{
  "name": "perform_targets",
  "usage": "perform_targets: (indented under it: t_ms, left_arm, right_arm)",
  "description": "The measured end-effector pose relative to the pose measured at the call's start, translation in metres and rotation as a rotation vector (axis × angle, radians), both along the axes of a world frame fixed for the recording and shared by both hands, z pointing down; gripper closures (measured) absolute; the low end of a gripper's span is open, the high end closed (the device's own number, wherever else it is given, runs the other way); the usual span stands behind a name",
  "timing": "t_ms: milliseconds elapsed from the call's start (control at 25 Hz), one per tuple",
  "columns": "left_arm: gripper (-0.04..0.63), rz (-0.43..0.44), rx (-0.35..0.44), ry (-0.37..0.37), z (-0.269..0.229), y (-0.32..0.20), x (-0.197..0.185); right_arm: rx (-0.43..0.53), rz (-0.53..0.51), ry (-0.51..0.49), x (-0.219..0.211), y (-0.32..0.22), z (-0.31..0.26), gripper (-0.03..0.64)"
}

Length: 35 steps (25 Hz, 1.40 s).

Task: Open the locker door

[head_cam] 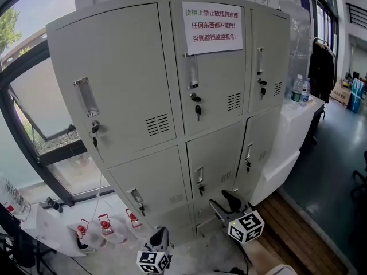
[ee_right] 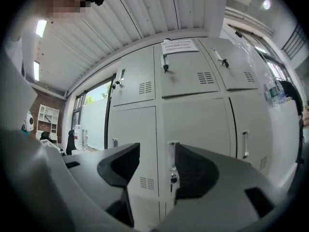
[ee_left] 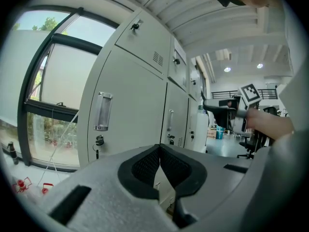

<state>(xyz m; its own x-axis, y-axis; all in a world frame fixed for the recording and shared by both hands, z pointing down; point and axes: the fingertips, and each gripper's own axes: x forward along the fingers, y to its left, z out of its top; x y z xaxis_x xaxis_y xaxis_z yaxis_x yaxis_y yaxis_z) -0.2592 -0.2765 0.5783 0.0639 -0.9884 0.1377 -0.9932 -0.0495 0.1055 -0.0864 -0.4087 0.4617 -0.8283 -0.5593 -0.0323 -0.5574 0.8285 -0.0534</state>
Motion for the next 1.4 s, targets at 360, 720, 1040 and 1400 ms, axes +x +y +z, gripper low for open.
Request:
perform_targets:
  t_ms: [360, 720, 1040, 1400]
  left_arm:
    - [0.586, -0.014, 0.012, 0.010, 0.001, 0.012, -0.014]
    - [0.586, -0.055, 0.016, 0.025, 0.003, 0.024, -0.026]
    - [0.586, -0.092, -0.003, 0.047, 0.008, 0.035, -0.035]
    - [0.586, -0.128, -0.027, 0.053, 0.013, 0.038, -0.049]
  right_arm:
    - [0.194, -0.071, -0.071, -0.019, -0.029, -0.141, 0.414]
    - [0.376, -0.100, -0.088, -0.052, -0.041, -0.249, 0.414]
    - [0.445, -0.059, -0.114, -0.079, -0.071, -0.307, 0.414]
    - [0.501, -0.018, -0.100, -0.103, -0.091, -0.343, 0.414]
